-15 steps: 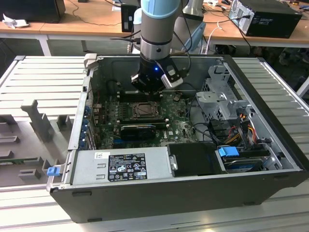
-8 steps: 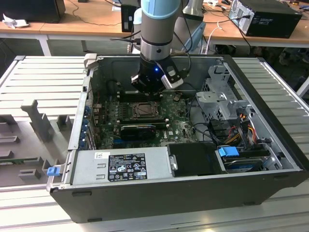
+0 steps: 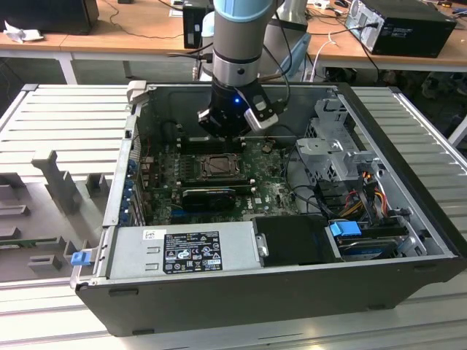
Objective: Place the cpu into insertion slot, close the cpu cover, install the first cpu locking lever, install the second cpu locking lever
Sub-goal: 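Install the second cpu locking lever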
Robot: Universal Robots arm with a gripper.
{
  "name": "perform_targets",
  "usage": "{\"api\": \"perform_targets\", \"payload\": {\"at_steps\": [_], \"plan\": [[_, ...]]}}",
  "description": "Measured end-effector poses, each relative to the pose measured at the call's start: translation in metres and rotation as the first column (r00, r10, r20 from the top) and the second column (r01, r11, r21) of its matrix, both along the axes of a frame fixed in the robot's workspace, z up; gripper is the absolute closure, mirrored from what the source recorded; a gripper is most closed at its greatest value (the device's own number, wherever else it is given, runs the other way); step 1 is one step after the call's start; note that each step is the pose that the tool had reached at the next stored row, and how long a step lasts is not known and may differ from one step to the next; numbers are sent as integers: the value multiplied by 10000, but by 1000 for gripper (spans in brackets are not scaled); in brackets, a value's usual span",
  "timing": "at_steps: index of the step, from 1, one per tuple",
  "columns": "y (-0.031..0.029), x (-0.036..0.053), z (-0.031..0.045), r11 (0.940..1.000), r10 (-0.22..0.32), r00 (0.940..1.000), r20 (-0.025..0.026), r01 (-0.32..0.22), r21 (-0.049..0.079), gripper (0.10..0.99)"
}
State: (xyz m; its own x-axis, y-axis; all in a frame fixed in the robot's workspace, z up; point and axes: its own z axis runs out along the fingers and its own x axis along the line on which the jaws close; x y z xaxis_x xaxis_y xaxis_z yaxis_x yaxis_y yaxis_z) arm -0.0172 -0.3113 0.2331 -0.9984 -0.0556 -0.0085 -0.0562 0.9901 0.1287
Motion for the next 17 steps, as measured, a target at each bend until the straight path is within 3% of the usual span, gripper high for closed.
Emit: {"api": "perform_targets", "payload": {"at_steps": [17], "plan": [[-161,0,13,10000,0,10000,0,0,0,980]]}}
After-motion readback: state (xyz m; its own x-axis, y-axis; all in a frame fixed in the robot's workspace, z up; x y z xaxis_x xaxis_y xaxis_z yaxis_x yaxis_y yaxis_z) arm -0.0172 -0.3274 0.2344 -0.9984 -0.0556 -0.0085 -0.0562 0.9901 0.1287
